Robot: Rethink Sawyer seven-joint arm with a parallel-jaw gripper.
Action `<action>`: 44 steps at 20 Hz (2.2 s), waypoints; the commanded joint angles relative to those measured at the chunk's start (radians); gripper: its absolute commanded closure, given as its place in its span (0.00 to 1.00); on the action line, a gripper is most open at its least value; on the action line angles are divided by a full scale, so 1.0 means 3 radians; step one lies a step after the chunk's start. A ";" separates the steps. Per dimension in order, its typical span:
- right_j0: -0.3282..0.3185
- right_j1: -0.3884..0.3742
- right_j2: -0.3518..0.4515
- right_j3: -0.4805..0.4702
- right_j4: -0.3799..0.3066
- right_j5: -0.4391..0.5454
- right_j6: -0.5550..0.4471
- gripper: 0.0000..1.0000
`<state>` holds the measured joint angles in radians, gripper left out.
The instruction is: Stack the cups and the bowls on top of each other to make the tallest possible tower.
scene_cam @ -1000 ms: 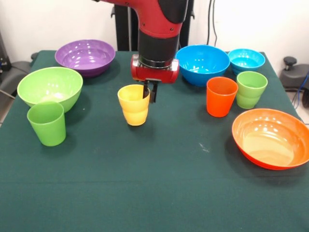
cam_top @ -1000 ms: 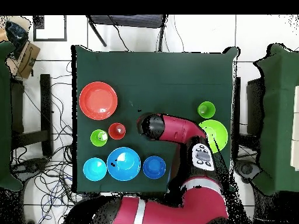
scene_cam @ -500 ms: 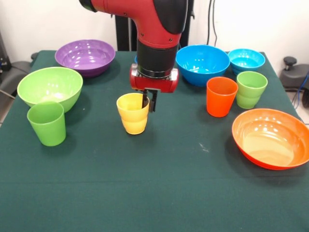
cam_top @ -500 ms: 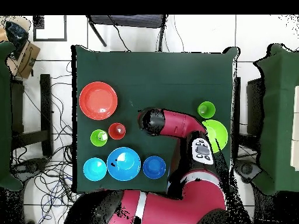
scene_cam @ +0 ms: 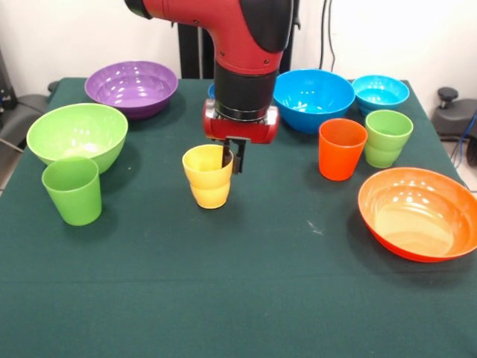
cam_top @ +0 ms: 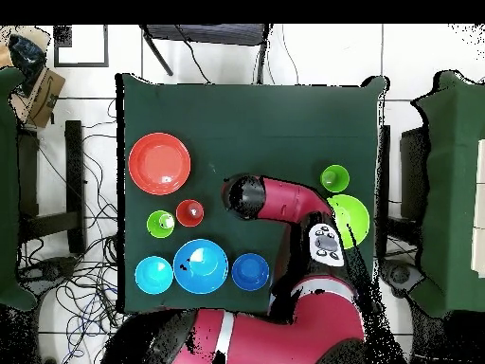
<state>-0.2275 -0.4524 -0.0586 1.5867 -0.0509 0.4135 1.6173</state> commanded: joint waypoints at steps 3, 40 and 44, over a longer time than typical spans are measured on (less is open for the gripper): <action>0.0112 0.0041 0.0308 -0.0186 0.0124 0.0178 0.0435 1.00; -0.0040 0.0152 0.0472 -0.0299 0.0039 0.0028 0.0221 1.00; -0.0062 0.0140 0.0487 -0.0261 0.0026 0.0007 0.0213 1.00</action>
<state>-0.2349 -0.4517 -0.0306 1.5437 -0.0372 0.4135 1.6173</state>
